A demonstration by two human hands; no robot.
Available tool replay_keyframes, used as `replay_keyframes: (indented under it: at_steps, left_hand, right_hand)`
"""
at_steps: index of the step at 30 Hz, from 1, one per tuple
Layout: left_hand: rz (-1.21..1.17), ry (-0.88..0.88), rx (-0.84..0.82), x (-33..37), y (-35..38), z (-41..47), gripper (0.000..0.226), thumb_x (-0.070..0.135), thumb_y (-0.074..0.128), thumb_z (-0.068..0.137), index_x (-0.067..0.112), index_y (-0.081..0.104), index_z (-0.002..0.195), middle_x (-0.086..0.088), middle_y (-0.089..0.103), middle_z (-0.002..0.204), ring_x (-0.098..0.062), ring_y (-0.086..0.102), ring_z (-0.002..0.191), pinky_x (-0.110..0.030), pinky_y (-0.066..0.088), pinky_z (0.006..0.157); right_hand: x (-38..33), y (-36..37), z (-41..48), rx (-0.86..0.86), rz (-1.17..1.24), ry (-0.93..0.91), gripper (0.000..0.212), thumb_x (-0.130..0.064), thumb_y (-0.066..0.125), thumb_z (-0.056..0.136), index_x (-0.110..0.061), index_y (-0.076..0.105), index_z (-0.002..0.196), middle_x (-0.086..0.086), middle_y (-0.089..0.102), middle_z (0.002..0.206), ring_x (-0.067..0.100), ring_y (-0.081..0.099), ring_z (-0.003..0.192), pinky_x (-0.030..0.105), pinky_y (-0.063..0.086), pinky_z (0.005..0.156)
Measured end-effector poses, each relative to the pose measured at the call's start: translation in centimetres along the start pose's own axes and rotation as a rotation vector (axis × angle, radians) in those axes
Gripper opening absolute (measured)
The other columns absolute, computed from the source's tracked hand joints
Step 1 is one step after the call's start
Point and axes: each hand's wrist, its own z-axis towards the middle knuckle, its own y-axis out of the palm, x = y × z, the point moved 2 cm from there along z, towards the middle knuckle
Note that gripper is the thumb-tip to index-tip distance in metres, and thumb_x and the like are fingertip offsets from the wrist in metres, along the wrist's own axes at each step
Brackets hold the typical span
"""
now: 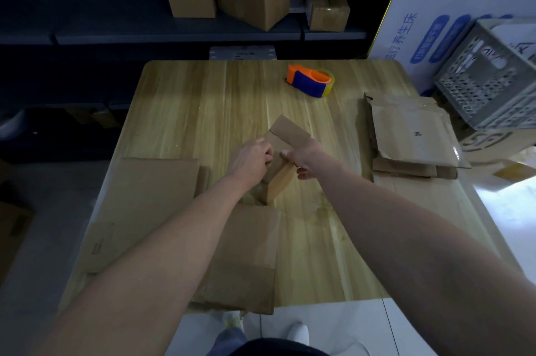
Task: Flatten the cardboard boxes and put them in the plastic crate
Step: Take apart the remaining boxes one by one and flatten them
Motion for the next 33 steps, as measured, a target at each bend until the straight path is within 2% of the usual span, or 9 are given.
replay_keyframes:
  at_steps: [7,11,15,19,23,25,28,30,33]
  left_hand:
    - [0.106,0.022,-0.090,-0.6,0.3,0.0,0.025,0.002,0.048,0.090,0.022,0.043,0.075,0.007,0.041,0.085,-0.011,0.041,0.082,-0.024,0.030,0.068]
    - [-0.164,-0.065,-0.139,-1.5,-0.2,-0.2,0.033,-0.001,0.039,0.092,0.023,0.036,0.069,0.009,0.038,0.083,-0.012,0.040,0.077,-0.020,0.028,0.062]
    - [-0.457,-0.196,-0.077,-2.2,-0.5,-1.2,0.029,0.007,0.037,0.098,0.021,0.043,0.074,0.003,0.052,0.090,-0.010,0.050,0.081,-0.023,0.038,0.071]
    - [-0.869,-0.416,0.083,-3.0,-1.1,-1.7,0.029,0.006,0.031,0.101,0.015,0.044,0.077,-0.009,0.060,0.075,-0.020,0.063,0.074,-0.026,0.050,0.065]
    - [-1.357,-0.908,0.332,-4.7,-0.8,-3.2,0.031,-0.005,0.024,0.097,0.014,0.039,0.077,-0.008,0.044,0.067,-0.018,0.058,0.055,-0.018,0.042,0.040]
    - [-1.447,-1.064,0.403,-5.5,-0.8,-4.0,0.034,-0.010,0.021,0.091,0.014,0.038,0.074,-0.012,0.045,0.068,-0.017,0.055,0.048,-0.016,0.036,0.038]
    - [-1.372,-1.067,0.324,-6.0,-1.0,-4.4,0.023,0.001,0.032,0.097,0.011,0.044,0.080,-0.010,0.050,0.073,-0.020,0.058,0.062,-0.027,0.045,0.051]
    - [-1.282,-1.028,0.181,-6.1,-0.8,-4.7,0.011,0.016,0.042,0.098,0.011,0.051,0.094,-0.009,0.055,0.084,-0.022,0.059,0.081,-0.042,0.052,0.069]
    - [-1.163,-0.942,-0.081,-5.6,0.1,-5.4,0.020,0.022,0.061,0.091,0.009,0.054,0.104,-0.010,0.058,0.101,-0.027,0.058,0.097,-0.042,0.055,0.071]
  right_hand:
    - [0.2,-0.1,-0.1,-0.013,0.039,0.006,0.046,-0.034,0.067,0.086,-0.004,0.053,0.118,0.014,0.062,0.103,0.029,0.065,0.087,0.038,0.058,0.066]
    - [0.0,-0.1,-0.2,-0.024,0.054,0.023,0.049,-0.034,0.067,0.087,-0.004,0.052,0.122,0.014,0.061,0.108,0.028,0.065,0.091,0.035,0.056,0.060]
    - [-0.2,0.0,-0.2,-0.023,0.064,0.022,0.051,-0.034,0.066,0.088,-0.004,0.050,0.126,0.014,0.060,0.112,0.028,0.065,0.091,0.036,0.057,0.064]
    - [-0.4,0.3,-0.5,-0.005,0.061,0.024,0.047,-0.034,0.064,0.089,-0.002,0.052,0.120,0.015,0.062,0.104,0.028,0.067,0.084,0.040,0.059,0.071]
    - [-0.5,0.5,-1.0,0.034,0.114,0.019,0.044,-0.029,0.062,0.090,0.000,0.053,0.121,0.014,0.058,0.088,0.031,0.064,0.078,0.039,0.057,0.062]
    - [-0.4,0.4,-1.1,0.048,0.159,0.021,0.046,-0.027,0.063,0.090,-0.001,0.050,0.126,0.011,0.056,0.080,0.030,0.063,0.079,0.041,0.057,0.065]
    - [-0.3,0.2,-1.1,0.086,0.137,0.001,0.065,-0.027,0.063,0.090,-0.003,0.031,0.141,0.015,0.058,0.110,0.032,0.061,0.101,0.044,0.055,0.083]
    - [-0.3,0.4,-1.3,0.195,-0.046,-0.120,0.079,-0.023,0.063,0.090,-0.004,0.012,0.147,0.018,0.034,0.145,0.034,0.042,0.128,0.044,0.043,0.102]
    - [-1.1,0.8,-2.6,0.370,-0.499,-0.388,0.093,-0.008,0.063,0.086,-0.019,-0.003,0.151,0.013,-0.001,0.158,0.037,0.007,0.144,0.049,0.021,0.114]
